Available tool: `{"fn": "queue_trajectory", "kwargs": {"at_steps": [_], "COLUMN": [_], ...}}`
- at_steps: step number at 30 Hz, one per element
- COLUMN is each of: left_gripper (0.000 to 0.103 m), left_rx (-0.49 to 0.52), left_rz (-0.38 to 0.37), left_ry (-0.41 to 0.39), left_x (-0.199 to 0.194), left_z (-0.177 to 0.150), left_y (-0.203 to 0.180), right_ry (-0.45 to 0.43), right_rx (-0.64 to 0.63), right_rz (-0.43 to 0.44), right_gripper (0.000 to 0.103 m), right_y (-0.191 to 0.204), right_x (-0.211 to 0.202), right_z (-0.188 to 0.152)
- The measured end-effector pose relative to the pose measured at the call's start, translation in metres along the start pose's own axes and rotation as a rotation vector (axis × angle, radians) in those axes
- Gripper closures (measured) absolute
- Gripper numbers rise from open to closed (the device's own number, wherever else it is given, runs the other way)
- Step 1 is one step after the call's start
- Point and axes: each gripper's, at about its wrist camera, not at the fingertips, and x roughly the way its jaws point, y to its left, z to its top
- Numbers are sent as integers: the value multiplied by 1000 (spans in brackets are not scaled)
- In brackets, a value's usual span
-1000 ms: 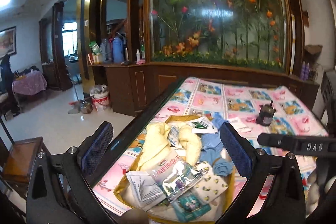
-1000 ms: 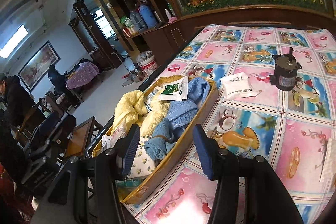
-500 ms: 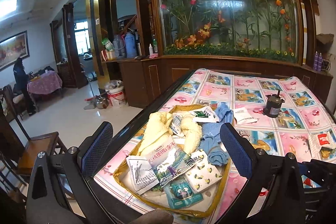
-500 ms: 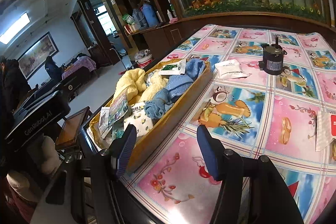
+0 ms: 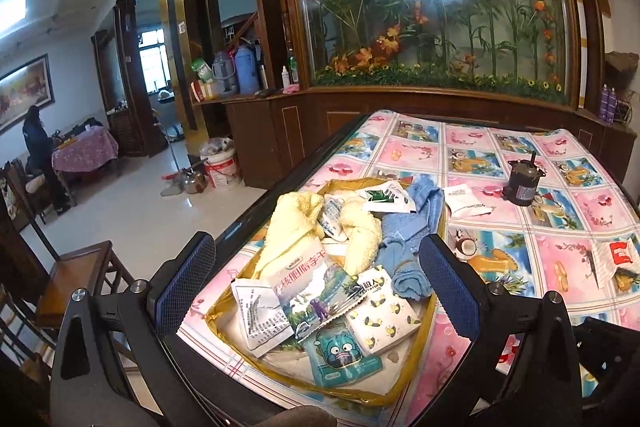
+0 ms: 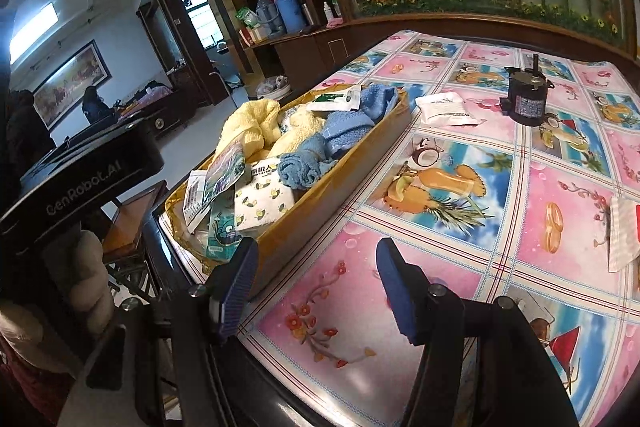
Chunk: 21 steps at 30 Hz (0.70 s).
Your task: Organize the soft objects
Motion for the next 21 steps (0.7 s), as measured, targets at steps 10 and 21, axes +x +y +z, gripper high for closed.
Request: {"fn": "queue_trajectory", "kwargs": {"at_steps": [10, 21], "left_gripper": [0, 0], "left_rx": [-25, -45], "left_rz": [2, -3], "left_ry": [31, 55], "left_x": [11, 19], "left_z": [-5, -9], "left_y": [8, 16], "right_ry": [46, 66], "right_rx": [-80, -85], "right_rz": [-4, -9], "right_gripper": [42, 42], "right_y": [21, 26], "right_x": [13, 20], "right_z": [-7, -8]}}
